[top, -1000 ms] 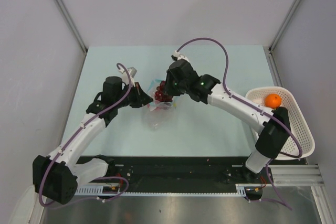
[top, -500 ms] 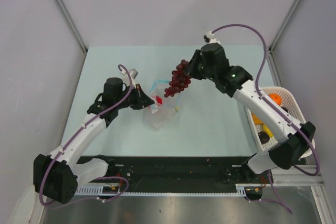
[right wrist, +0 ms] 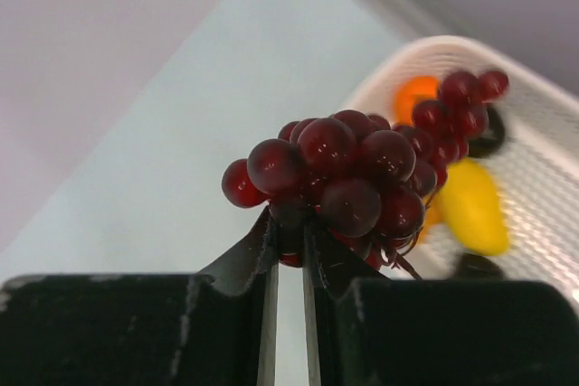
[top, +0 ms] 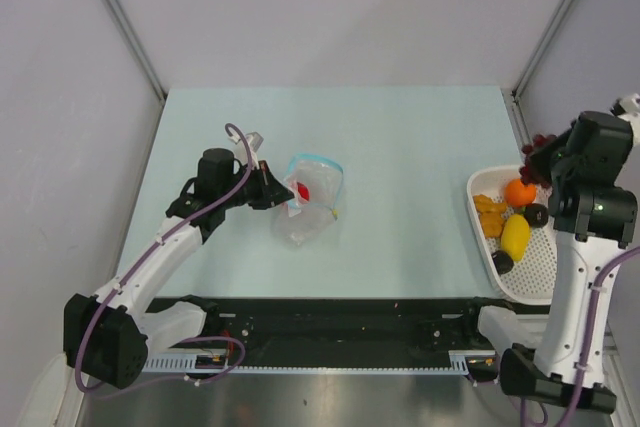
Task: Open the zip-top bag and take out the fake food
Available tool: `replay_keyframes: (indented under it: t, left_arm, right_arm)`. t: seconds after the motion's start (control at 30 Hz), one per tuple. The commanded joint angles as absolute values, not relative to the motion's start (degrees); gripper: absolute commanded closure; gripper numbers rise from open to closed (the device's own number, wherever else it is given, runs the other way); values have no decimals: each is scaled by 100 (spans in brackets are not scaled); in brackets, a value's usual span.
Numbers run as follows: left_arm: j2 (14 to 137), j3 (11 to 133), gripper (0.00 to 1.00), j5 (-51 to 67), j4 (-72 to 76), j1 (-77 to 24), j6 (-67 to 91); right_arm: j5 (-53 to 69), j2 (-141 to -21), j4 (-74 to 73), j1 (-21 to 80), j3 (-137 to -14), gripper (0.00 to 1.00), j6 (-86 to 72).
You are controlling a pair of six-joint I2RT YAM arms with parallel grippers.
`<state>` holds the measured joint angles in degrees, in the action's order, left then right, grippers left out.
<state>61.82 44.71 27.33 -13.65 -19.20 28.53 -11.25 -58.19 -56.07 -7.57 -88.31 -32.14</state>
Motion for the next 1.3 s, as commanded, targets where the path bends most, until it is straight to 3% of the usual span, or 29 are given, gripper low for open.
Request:
replay_keyframes:
  t: [0.0, 0.17, 0.6, 0.7, 0.73, 0.83, 0.87, 1.0, 1.27]
  left_arm:
    - [6117, 4588, 100, 2777, -1204, -1881, 2795]
    - [6135, 4474, 100, 2839, -1143, -1872, 2812]
    - [5898, 4491, 100, 2821, -1002, -1881, 2988]
    - [5880, 4500, 100, 2821, -1037, -1881, 2953]
    - [5880, 4500, 100, 2813, -1046, -1881, 2927]
    - [5924, 4526, 100, 2804, -1055, -1881, 2909]
    - [5959, 4535, 100, 2821, -1063, -1881, 2900]
    - [6038, 4614, 100, 2821, -1116, -1881, 2813]
    - [6152, 4755, 100, 2742, -1195, -1881, 2742]
  right_arm:
    - [-1318, -5941, -6635, -1896, -8421, 94, -2365]
    - [-2659, -6274, -6495, -2065, -7666, 94, -2268]
    - [-2874, -7005, -6231, -2698, -7049, 84, -2364]
    - [-2743, -6953, -6293, -2760, -6838, 59, -2496]
    - [-2664, -6865, -6293, -2768, -6768, 41, -2505]
    - [-2375, -6707, -6284, -2769, -6732, 22, -2531]
    - [-2243, -6663, -6258, -2742, -6750, 21, -2470]
    - [-1987, -6487, -6240, -2243, -6987, 20, -2365]
    - [-1460, -6319, -5293, 1198, -7163, 27, -2873]
